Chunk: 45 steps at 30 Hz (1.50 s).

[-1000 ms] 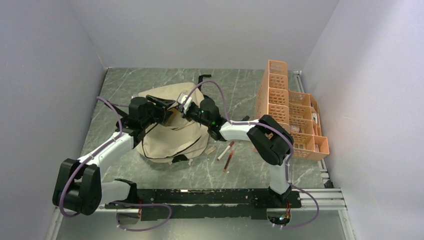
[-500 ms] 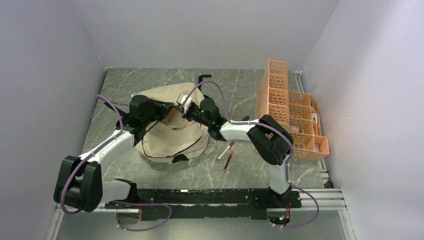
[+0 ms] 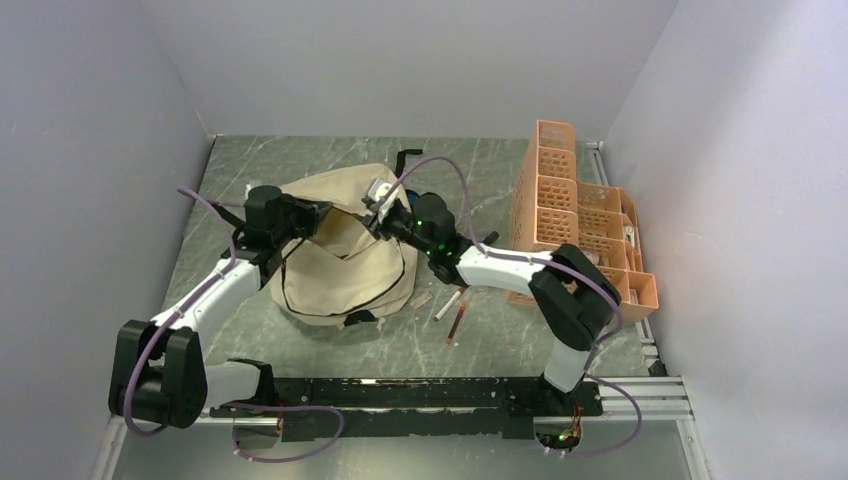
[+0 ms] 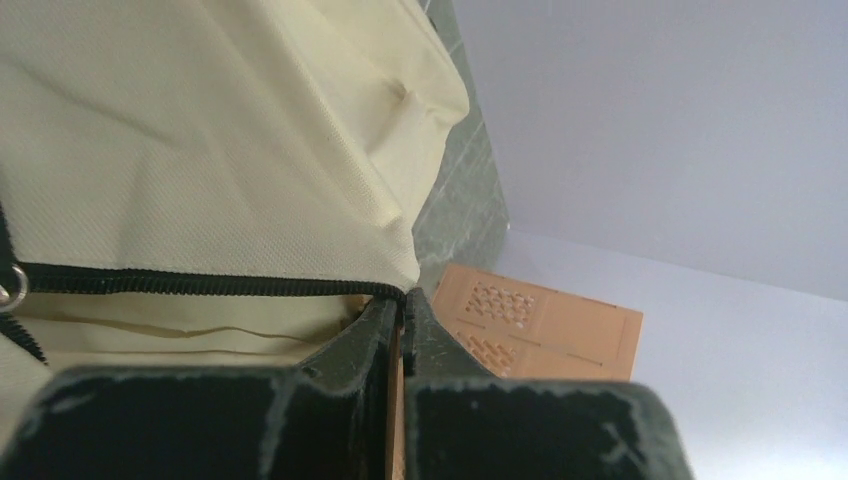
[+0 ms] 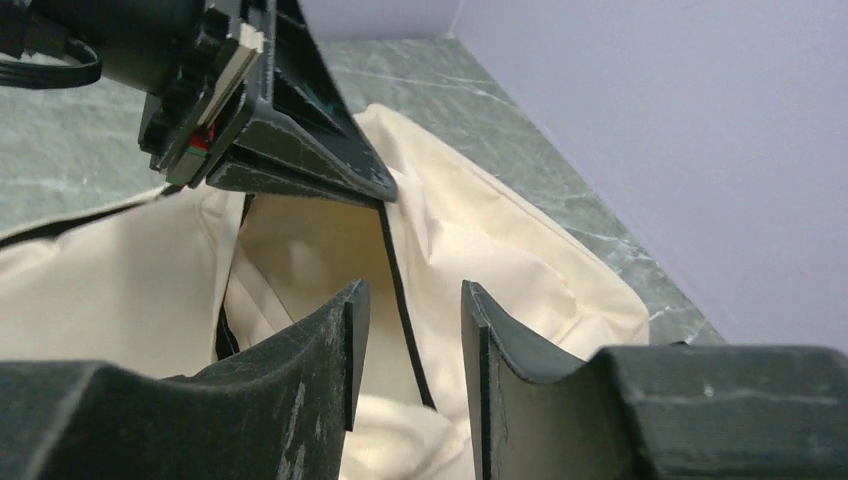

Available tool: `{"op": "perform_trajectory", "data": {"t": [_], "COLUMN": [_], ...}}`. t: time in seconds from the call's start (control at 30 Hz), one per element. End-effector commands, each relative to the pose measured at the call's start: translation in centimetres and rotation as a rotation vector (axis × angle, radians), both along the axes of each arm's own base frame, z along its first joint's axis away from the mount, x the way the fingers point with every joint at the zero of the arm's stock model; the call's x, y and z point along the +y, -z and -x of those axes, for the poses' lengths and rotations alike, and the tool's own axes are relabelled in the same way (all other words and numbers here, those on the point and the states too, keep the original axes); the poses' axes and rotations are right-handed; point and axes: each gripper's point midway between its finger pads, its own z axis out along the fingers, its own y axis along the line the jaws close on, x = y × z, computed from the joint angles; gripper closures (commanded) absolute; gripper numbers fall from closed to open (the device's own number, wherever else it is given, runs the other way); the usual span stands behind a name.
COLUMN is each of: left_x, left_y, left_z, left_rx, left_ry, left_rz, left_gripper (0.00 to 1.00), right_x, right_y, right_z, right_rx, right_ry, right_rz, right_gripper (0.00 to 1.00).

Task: Pack the student bag
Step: Adjust the student bag at the center of the board, then pick up the stationery from the center of the board.

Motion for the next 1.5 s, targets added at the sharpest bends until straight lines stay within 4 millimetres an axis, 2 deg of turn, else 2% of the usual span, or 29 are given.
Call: {"op": "perform_trajectory", "data": {"t": [0.0, 0.13, 0.37, 0.53, 0.67, 1.1, 1.3, 1.47], "left_x": [2.3, 3.4, 5.9, 7.7, 8.7, 11.8, 11.5, 11.1], "left_y": [-4.5, -4.3, -4.5, -5.4, -5.7, -5.3, -4.9, -4.8], "left_z": [-1.2, -0.9, -0.9, -1.5, -1.9, -0.8, -0.7, -0.7], "left_rx": [-0.121, -0.094, -0.056, -0.051, -0.037, 0.049, 0.047, 0.036], "left_ry": [-0.048, -0.077, -0.145, -0.190, -0.219, -0.316, -0.302, -0.286], "left_rz": [-0.083, -0.159, -0.311, -0.407, -0.450, -0.567, -0.554, -0.548], "left_gripper": [0.95, 0.95, 0.95, 0.95, 0.95, 0.95, 0.95, 0.95], "right_x": [-2.5, -5.9, -12.2, -16.0, -17.5, -14.0, -12.4, -12.1], "right_y": [-1.8, -1.3, 2.2, 5.7, 8.3, 14.0, 15.6, 16.9], "right_z": [-0.4, -2.9, -5.8, -6.1, -6.5, -9.6, -10.6, -11.1], "right_rx": [0.089, 0.215, 0.503, 0.729, 0.819, 0.985, 1.028, 1.034], "right_ry": [0.140, 0.398, 0.774, 0.905, 0.936, 0.881, 0.851, 0.854], "right_rz": [-0.063, -0.082, -0.089, -0.114, -0.087, -0.042, -0.042, -0.023], "right_gripper": [0.57, 0.57, 0.54, 0.51, 0.49, 0.45, 0.42, 0.40]}}
